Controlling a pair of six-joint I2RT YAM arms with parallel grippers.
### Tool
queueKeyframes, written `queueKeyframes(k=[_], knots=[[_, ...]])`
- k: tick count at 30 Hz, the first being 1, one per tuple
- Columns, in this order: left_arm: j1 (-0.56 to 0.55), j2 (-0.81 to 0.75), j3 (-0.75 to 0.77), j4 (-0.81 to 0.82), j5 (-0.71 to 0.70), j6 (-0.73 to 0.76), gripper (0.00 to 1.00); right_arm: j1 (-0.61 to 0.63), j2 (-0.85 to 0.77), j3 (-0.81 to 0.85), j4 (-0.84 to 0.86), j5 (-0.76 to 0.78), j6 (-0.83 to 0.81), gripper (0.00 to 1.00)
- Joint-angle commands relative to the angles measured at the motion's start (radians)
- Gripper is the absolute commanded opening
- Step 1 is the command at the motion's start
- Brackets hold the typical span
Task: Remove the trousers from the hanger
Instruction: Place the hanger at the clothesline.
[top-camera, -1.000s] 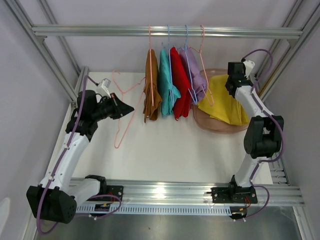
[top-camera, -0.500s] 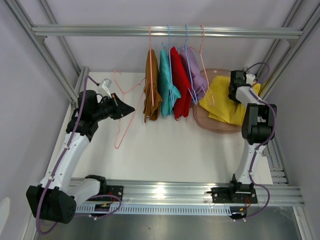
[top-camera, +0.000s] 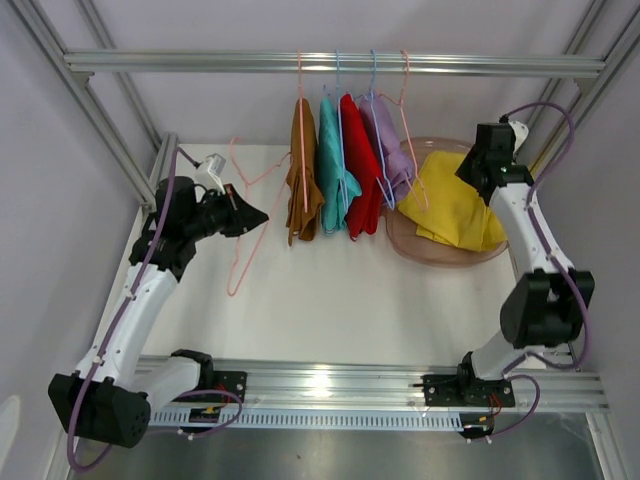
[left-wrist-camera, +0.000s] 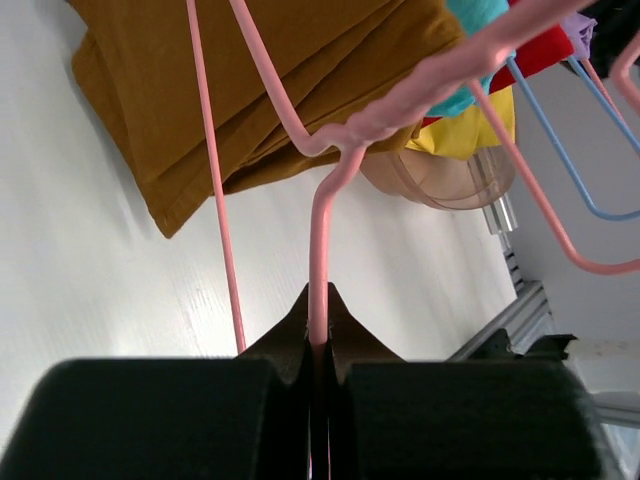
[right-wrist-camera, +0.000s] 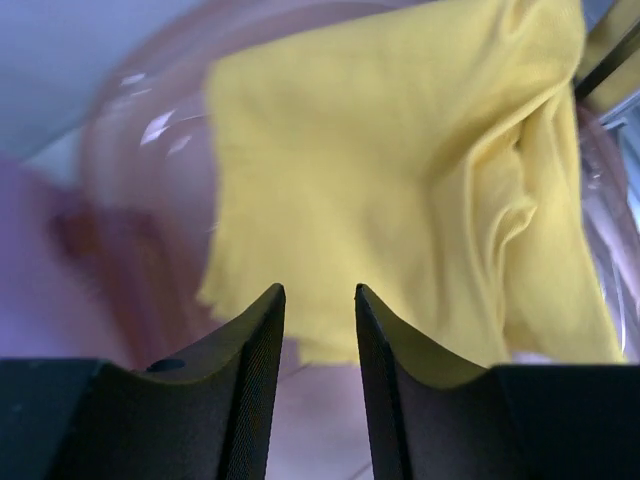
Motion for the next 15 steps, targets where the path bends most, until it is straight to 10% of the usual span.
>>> queueKeyframes(k=[1,15], knots=[[-0.042,-0.033,0.103,-0.061,-0.101,0.114,0.01,0.066,-0.147,-0.075,-0.018,-0.044,0.015,0.39],[-0.089,0.009,0.334,-0.207,-0.391,0.171,0.00,0.424,-0.615,-0.602,0.222,0.055,0.117,0.43]])
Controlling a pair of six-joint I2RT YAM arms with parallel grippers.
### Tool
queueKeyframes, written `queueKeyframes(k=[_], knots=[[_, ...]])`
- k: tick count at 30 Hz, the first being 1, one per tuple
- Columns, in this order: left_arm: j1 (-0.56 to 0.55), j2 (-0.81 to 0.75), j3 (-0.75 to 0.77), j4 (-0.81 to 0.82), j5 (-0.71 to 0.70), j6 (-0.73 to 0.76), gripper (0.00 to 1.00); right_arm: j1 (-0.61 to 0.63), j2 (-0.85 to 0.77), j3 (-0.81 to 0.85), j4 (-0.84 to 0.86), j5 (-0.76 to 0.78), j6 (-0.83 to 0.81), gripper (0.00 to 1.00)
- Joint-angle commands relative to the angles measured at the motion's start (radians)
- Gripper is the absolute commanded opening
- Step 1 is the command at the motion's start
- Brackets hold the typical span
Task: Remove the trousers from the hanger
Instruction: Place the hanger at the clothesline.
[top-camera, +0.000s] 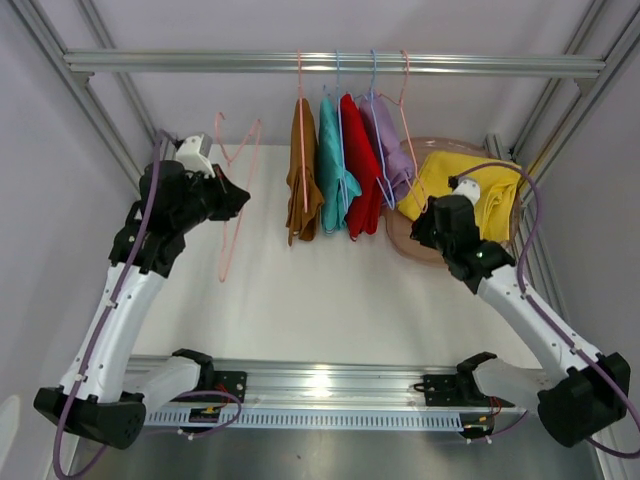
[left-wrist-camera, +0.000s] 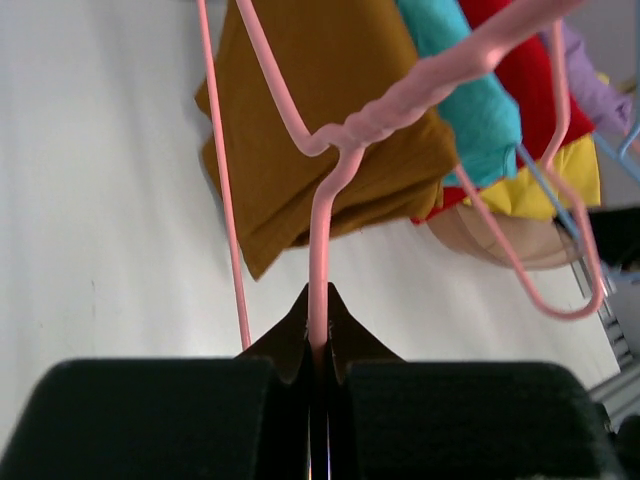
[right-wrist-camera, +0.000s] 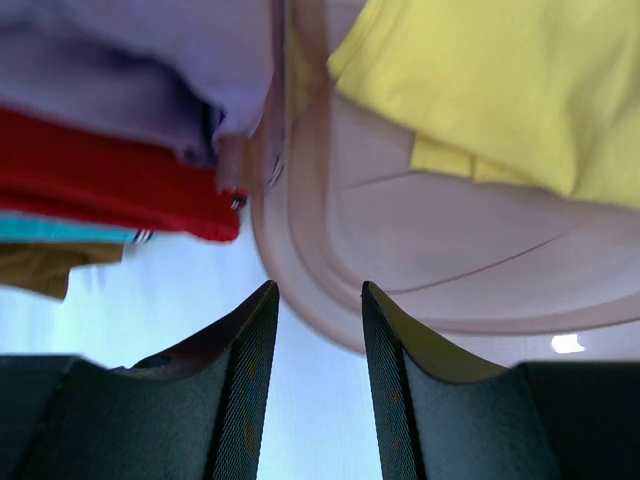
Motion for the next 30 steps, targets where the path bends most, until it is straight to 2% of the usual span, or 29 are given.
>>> queueKeyframes(k=[1,7,20,23,30], knots=[[-0.005,0.052,0.130,-0.022,-0.076,0.026,0.00,0.060,-0.082,-0.096,0.127,0.062,0.053,0.43],[-0.005,0.224,0.365,-0.058,-0.075,0.022,0.00,0.134,-0.099,-0.208,0.179,0.112,0.056,0.44],[0.010,0.549,0.797,-0.209,-0.099,0.042,0.00,0.183,-0.120,-0.324,0.314,0.111,0.068,0.43],[0.017,0.597,0.866,-0.228,-0.090,0.040,0.01,0.181,-0.097,-0.321,0.319,0.123,0.053,0.43],[0.030,0.661,0.885,-0.252,-0.075,0.045,0.01,0.181,-0.067,-0.314,0.331,0.120,0.042,0.43]])
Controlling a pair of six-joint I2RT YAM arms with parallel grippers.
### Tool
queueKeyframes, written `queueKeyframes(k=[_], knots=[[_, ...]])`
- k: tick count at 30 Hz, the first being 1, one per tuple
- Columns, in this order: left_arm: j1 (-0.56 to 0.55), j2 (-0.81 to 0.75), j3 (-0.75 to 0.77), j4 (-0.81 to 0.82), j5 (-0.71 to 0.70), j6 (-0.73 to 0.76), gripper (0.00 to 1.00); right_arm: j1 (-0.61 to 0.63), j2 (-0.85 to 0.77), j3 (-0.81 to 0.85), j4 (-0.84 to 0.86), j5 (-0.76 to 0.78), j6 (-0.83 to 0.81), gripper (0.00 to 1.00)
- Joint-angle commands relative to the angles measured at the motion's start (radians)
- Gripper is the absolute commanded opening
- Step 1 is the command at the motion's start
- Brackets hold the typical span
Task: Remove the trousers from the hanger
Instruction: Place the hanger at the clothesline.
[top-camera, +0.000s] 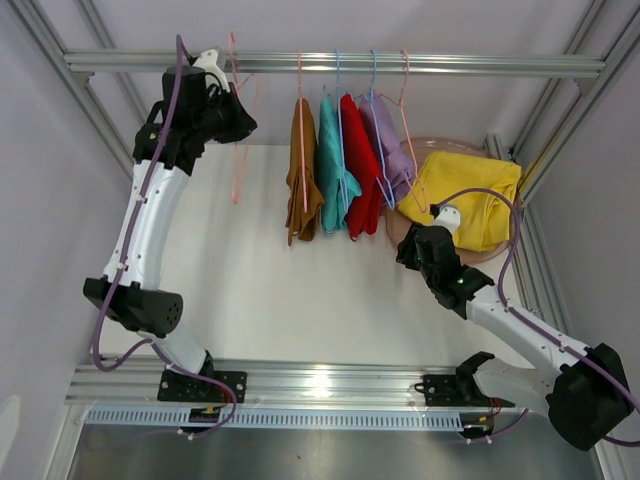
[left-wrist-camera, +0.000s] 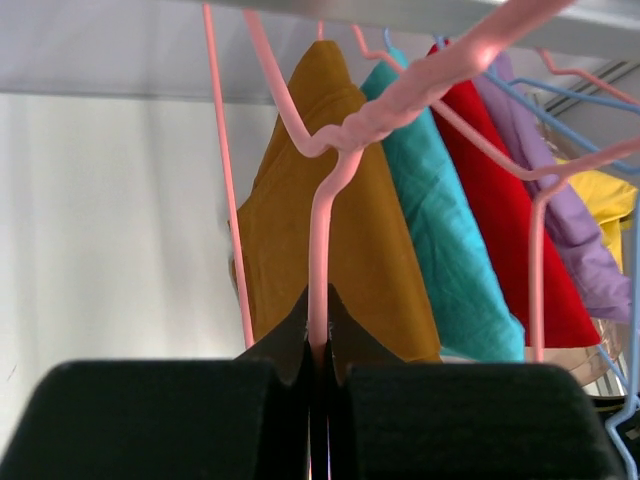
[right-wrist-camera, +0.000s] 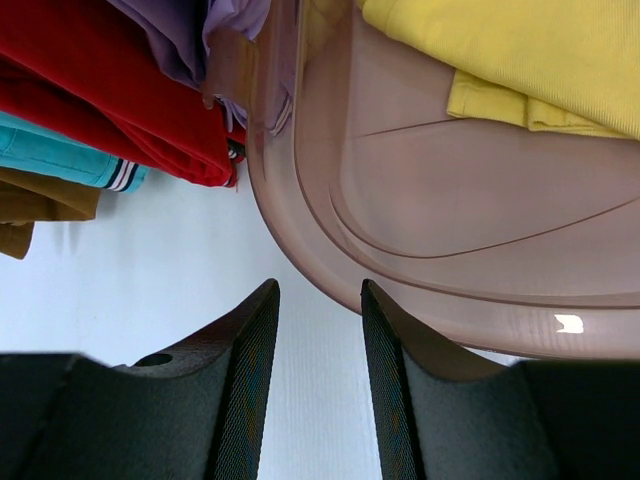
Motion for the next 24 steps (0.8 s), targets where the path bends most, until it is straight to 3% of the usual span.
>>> queueKeyframes(k=[1,16,20,24], knots=[[0.010,0.025,0.025,-0.022,0.013,0.025,0.00,0.005,0.007,0.005,0.050,0.032,-0.007,0.43],[0.017,-0.042,-0.218,0.062,0.044,0.014,0.01,0.004,-0.022,-0.037,0.050,0.028,0.007,0.43],[0.016,-0.100,-0.283,0.065,0.041,0.005,0.21,0.006,-0.030,-0.046,0.047,0.018,0.016,0.43],[0.005,-0.192,-0.333,0.052,0.026,0.010,0.35,0.006,-0.048,-0.061,0.045,0.014,0.025,0.44]])
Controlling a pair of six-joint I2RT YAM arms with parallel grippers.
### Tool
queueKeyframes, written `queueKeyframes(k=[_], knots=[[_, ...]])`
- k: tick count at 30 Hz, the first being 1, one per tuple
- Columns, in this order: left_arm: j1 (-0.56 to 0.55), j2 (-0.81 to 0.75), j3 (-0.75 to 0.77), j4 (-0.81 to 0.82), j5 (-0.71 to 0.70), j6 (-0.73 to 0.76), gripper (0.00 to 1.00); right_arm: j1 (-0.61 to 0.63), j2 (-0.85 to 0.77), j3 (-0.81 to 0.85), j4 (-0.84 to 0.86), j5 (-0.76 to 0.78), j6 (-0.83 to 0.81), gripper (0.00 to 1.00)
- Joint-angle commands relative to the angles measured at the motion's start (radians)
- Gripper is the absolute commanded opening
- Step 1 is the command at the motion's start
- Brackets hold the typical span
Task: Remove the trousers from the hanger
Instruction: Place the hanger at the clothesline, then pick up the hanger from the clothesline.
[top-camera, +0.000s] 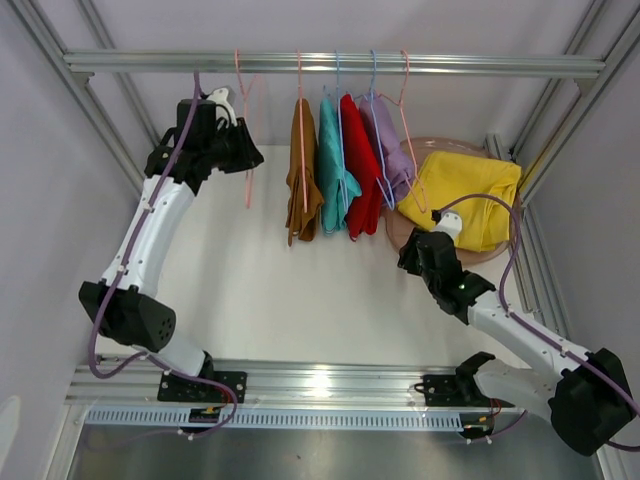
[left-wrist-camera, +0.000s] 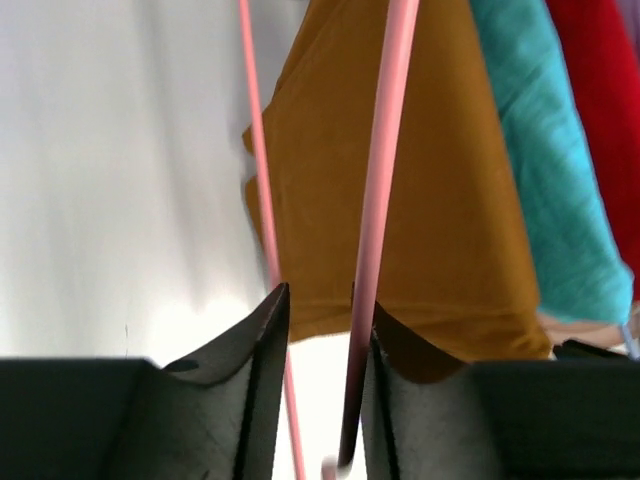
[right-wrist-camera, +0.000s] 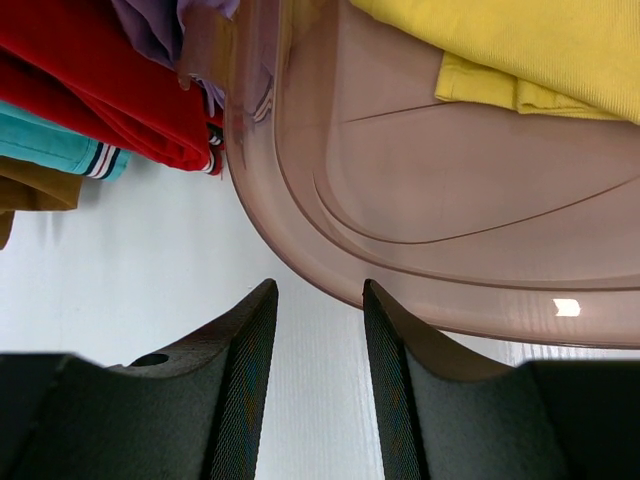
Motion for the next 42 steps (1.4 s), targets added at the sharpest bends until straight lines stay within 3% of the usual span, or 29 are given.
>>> queueKeyframes(k=[1,10,16,21,34,42], knots=[[-0.009,-0.134,-0.032,-0.026,-0.005,0.009,0.37,0.007,-0.030,-0.018,0.031,0.011,0.031,0.45],[-0.055,-0.431,-0.118,-0.083,-0.090,0.023,0.46,0.024,-0.073,-0.033,0.005,0.008,0.034,0.48],[-0.115,-0.607,-0.262,0.162,0.122,-0.051,0.50,0.025,-0.087,-0.021,-0.024,0.022,0.011,0.52],[-0.133,-0.495,-0.221,0.213,0.231,-0.077,0.52,0.025,-0.107,-0.025,-0.026,0.001,0.008,0.53],[-0.175,-0.219,-0.167,0.367,0.173,-0.100,0.53,0.009,-0.145,-0.024,-0.023,0.022,-0.083,0.57],[-0.176,-0.094,-0.147,0.460,0.256,-0.212,0.53,-0.048,-0.116,-0.042,-0.009,-0.018,-0.110,0.57]])
